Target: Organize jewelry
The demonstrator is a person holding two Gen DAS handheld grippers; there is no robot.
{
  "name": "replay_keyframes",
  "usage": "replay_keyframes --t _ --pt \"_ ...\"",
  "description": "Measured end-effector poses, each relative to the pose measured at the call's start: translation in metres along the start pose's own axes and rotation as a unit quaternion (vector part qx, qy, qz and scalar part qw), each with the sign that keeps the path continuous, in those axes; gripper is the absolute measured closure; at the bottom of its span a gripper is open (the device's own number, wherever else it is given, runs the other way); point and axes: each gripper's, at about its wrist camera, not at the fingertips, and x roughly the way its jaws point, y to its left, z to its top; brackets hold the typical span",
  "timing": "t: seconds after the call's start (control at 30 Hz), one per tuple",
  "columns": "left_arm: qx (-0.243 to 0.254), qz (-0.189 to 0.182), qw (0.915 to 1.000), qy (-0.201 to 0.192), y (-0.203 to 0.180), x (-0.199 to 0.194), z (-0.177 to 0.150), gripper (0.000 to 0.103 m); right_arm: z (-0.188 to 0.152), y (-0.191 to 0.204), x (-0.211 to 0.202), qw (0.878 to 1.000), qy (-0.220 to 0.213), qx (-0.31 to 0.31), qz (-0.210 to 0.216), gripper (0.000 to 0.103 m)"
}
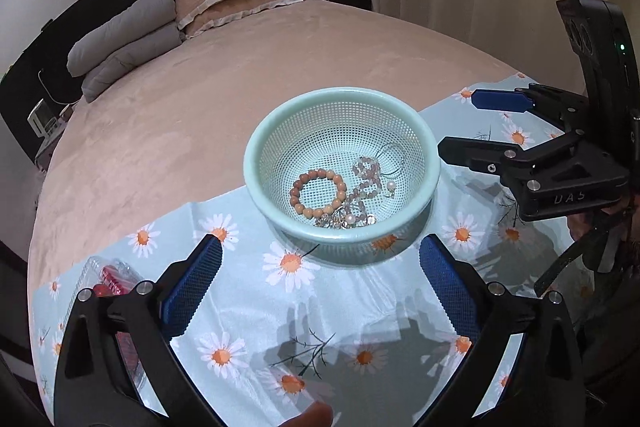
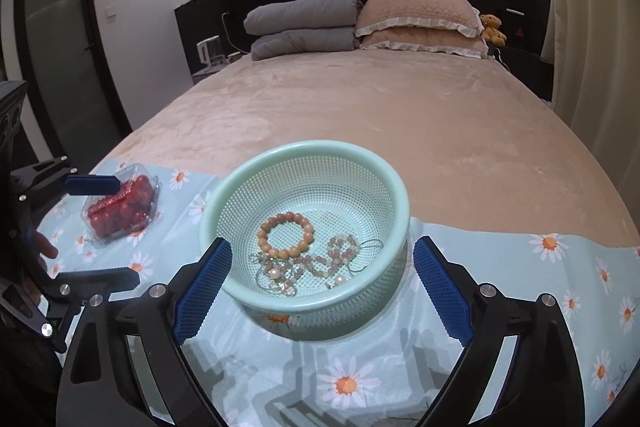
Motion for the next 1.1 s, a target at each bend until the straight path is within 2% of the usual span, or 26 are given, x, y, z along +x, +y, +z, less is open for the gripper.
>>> replay_keyframes --t 0.2,0.47,0.67,0.83,0.97,1.1 --pt "-0.022 0.005 0.9997 0.005 -0.003 -0.016 -0.022 0.006 -0.017 0.019 -0.011 1.000 0.013 -0.015 -0.004 0.013" --pt "-0.041 -0.002 0.9989 0.023 -0.013 -0.015 -0.065 0.006 -0.066 0.042 -0.012 0.997 0.069 -0.043 -0.014 0.013" --pt "-0.071 0.027 0.9971 0.000 -0.020 -0.025 -0.089 0.006 -0.100 0.054 -0.027 0.996 0.074 -0.047 -0.024 0.013" --pt "-0.062 0.029 0.9976 -0.008 -0.027 -0.031 -0.105 0.006 -0.119 0.062 -0.037 0.995 0.077 -0.065 -0.022 0.012" --pt "-0.074 0.041 0.9964 -0.008 -0.034 -0.035 -0.118 0.006 -0.127 0.069 -0.048 0.995 0.066 -0.064 -0.027 0.011" --pt "-0.081 0.041 0.9957 -0.018 -0.044 -0.042 -0.125 0.006 -0.136 0.076 -0.053 0.994 0.074 -0.065 -0.036 0.009"
